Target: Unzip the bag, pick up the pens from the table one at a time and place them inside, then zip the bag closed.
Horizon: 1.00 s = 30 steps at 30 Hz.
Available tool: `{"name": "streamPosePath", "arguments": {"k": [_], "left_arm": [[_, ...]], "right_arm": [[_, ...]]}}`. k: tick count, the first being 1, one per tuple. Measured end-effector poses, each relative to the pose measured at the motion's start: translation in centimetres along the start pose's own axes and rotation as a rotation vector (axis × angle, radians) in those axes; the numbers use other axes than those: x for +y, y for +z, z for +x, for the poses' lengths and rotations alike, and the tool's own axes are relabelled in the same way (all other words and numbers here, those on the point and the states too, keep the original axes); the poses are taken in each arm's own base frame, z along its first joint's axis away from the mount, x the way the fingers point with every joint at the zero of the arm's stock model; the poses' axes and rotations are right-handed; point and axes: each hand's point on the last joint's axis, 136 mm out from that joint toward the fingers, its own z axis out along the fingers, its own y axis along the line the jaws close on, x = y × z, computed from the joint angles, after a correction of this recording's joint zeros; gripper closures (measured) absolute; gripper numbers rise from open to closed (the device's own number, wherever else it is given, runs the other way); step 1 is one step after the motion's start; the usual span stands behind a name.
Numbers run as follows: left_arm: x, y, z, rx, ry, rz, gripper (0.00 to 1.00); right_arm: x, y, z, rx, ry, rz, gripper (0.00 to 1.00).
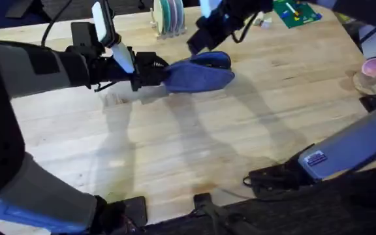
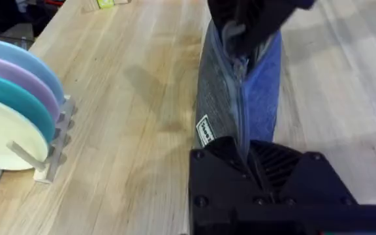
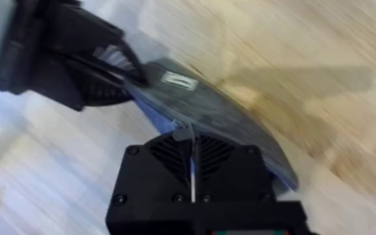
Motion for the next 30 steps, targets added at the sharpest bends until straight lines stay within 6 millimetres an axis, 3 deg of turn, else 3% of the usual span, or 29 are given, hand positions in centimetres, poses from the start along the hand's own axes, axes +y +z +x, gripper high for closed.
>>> {"name": "streamPosePath", "arguments": {"k": [17,24,30], "left_arm": [[-0.3,0.4,0.0,0.004,-0.004,0.012,0.957],[-0.7,0.8,-0.2,0.002,0.001,0.025,0.957],[-0.7,0.8,-0.2,0.003,0.001,0.025,0.957]], "right_arm": [[-11.1,-4.0,5.0,0.031,0.288,0.125,0.968],[-13.2,-4.9,6.5,0.024,0.362,0.136,0.968],[-14.5,-3.6,8.6,0.038,0.402,0.149,0.968]]}}
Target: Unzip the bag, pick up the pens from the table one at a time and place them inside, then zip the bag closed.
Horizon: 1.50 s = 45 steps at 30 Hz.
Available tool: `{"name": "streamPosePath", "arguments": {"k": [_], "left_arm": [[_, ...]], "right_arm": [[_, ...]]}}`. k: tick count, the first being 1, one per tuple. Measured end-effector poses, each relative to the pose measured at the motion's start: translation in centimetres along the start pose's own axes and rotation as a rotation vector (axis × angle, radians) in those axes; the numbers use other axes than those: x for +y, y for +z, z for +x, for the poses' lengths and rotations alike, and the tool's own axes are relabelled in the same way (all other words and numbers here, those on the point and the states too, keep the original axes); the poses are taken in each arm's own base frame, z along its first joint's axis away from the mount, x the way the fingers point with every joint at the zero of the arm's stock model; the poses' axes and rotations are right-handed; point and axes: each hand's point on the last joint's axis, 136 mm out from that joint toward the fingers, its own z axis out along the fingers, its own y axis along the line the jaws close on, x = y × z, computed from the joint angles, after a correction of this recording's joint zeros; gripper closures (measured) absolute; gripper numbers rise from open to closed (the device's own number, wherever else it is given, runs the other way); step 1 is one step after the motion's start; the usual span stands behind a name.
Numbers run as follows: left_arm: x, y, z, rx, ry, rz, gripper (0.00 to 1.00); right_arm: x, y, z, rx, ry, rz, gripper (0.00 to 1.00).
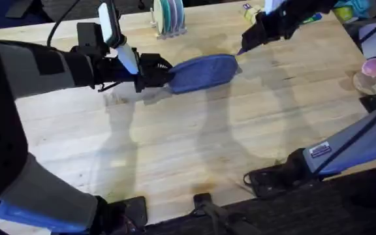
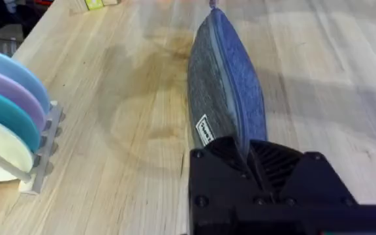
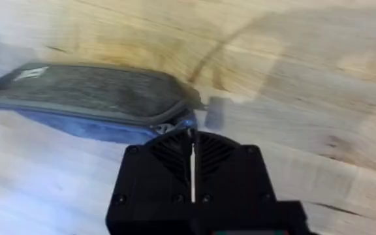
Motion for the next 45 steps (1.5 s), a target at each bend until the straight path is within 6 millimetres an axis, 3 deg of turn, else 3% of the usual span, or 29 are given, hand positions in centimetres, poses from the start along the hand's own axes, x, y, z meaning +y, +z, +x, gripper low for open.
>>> {"name": "streamPosePath", "arguments": {"k": [9,15,16,22,23,30,34,35,38,39,44,45], "left_arm": [[0.0,0.0,0.0,0.001,-0.003,0.001,0.957],[0.0,0.0,0.0,0.001,-0.003,0.001,0.958],[0.0,0.0,0.0,0.001,-0.003,0.001,0.958],[0.3,-0.3,0.3,0.011,-0.007,-0.014,0.958],[0.3,-0.3,0.3,0.011,-0.007,-0.014,0.958],[0.3,-0.3,0.3,0.011,-0.007,-0.014,0.958],[0.3,-0.3,0.3,0.011,-0.007,-0.014,0.958],[0.3,-0.3,0.3,0.012,-0.007,-0.015,0.958],[0.3,-0.3,0.3,0.012,-0.007,-0.015,0.956],[0.3,-0.3,0.3,0.012,-0.005,-0.015,0.862],[0.6,-0.7,0.4,0.010,-0.007,-0.026,0.069],[0.7,-0.7,0.4,0.010,-0.010,-0.028,0.028]], "right_arm": [[-1.3,2.8,2.6,0.024,0.031,0.005,0.968],[-1.4,3.2,3.2,0.033,0.054,0.004,0.968],[-1.4,3.1,3.3,0.036,0.062,0.005,0.933],[-2.3,1.0,4.2,0.040,0.083,0.073,0.069],[-2.1,0.2,3.9,0.020,0.076,0.084,0.019],[1.0,-6.1,2.8,-0.131,-0.005,0.115,0.005],[3.3,-8.5,3.7,-0.155,-0.047,0.105,0.005],[4.8,-9.3,4.8,-0.142,-0.071,0.090,0.005],[5.6,-9.9,5.2,-0.147,-0.094,0.086,0.004],[5.8,-10.1,5.2,-0.156,-0.100,0.088,0.004],[6.1,-11.1,5.2,-0.186,-0.110,0.094,0.004],[6.1,-11.1,5.2,-0.185,-0.110,0.096,0.004]]}}
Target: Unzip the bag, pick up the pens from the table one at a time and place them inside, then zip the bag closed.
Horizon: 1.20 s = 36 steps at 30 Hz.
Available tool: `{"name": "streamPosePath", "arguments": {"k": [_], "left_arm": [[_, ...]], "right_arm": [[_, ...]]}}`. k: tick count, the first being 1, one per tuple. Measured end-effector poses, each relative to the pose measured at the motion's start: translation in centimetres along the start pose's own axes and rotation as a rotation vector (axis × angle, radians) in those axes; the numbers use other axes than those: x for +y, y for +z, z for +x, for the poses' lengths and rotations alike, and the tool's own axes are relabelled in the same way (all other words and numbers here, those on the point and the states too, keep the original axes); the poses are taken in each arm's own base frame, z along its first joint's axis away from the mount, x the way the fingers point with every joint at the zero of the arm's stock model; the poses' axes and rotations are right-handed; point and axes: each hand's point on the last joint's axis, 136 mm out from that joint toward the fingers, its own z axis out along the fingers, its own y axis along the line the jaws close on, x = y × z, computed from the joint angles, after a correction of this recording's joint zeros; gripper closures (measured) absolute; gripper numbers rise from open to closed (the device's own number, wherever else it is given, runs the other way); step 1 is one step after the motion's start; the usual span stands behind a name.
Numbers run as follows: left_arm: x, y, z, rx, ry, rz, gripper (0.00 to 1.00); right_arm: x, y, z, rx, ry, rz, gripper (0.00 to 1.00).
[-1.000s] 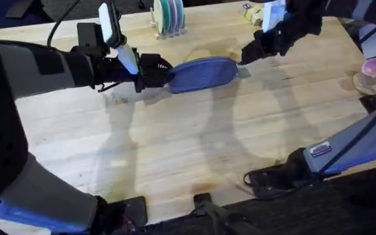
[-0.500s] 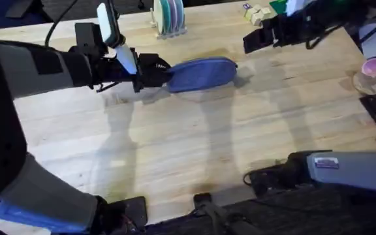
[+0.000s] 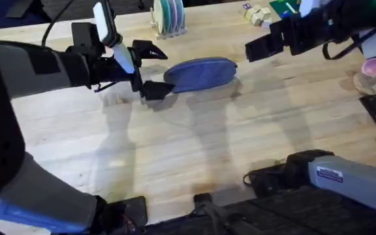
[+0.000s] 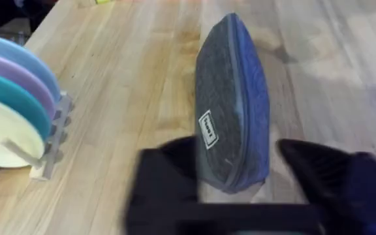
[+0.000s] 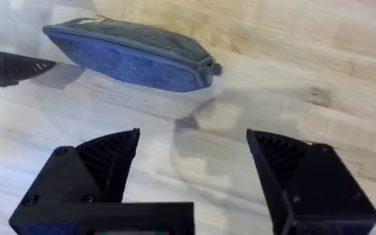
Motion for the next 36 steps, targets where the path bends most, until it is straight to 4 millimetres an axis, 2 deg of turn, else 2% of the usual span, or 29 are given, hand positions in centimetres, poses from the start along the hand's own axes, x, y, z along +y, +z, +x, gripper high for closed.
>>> {"name": "streamPosePath", "arguments": {"k": [11,14,16,19,21,24,31,36], "left_arm": [[0.3,-0.1,-0.1,-0.004,0.014,-0.011,0.006],[0.8,-0.8,-0.4,0.002,-0.004,-0.036,0.006],[1.6,-1.8,-1.5,0.015,-0.007,-0.084,0.006],[2.7,-3.9,-4.4,0.032,0.000,-0.184,0.007],[2.9,-5.2,-6.4,0.041,0.000,-0.240,0.007],[2.3,-6.8,-8.3,0.071,-0.029,-0.303,0.007],[0.5,-9.7,-10.1,0.148,-0.182,-0.434,0.008],[-1.6,-11.9,-10.8,0.192,-0.302,-0.525,0.006]], "right_arm": [[-1.0,0.0,-0.2,-0.004,-0.039,0.059,0.003],[-1.7,-0.1,0.0,0.007,-0.042,0.095,0.004],[-2.1,-0.1,0.3,0.021,-0.041,0.122,0.004],[-2.5,-0.2,0.6,0.037,-0.042,0.147,0.004],[-2.7,-0.2,0.6,0.040,-0.042,0.157,0.004],[-2.8,-0.2,0.7,0.042,-0.042,0.165,0.004],[-2.9,-0.2,0.7,0.043,-0.042,0.168,0.003],[-2.9,-0.2,0.7,0.044,-0.042,0.171,0.003]]}}
